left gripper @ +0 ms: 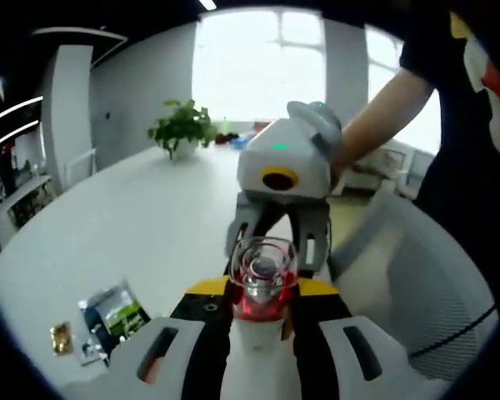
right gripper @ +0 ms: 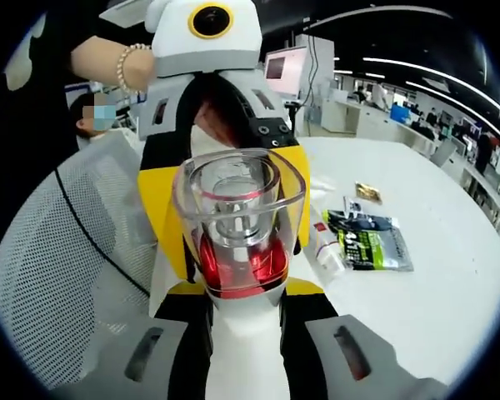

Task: Arrange the skincare products in the storage area until every visible bottle or jar stands upright without overlapping.

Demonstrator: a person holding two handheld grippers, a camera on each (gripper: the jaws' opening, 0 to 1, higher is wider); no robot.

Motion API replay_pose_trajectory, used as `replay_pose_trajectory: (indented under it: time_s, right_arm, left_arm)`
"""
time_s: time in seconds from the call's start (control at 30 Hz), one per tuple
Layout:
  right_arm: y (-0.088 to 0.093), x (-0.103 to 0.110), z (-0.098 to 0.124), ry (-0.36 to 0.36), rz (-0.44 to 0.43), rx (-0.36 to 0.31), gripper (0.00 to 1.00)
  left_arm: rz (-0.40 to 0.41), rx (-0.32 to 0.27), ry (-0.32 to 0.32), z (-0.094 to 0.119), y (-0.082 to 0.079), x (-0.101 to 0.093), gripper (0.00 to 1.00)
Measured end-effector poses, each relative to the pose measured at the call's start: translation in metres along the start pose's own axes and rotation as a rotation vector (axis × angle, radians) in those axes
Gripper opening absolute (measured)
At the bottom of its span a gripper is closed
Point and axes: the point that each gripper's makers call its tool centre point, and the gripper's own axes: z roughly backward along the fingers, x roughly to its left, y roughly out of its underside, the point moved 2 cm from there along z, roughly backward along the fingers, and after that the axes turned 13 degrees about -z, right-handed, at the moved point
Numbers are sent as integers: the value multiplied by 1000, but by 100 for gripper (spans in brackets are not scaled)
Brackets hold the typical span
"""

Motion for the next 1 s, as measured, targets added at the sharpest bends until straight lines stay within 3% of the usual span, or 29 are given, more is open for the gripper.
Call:
replay_pose_trajectory:
  time_s: [0.23, 0.8, 1.0]
  right_arm:
    - [5, -22, 14, 13, -25, -1, 30]
    - [6, -74, 31, 35, -28, 3, 30]
    - [2, -92, 33, 53, -57, -29, 30]
  left_arm:
    - [-16, -8, 16, -22, -7, 16, 29]
    - [-39, -21, 22, -52, -15, 62, 29]
    - [-40, -23, 24, -59, -16, 78, 29]
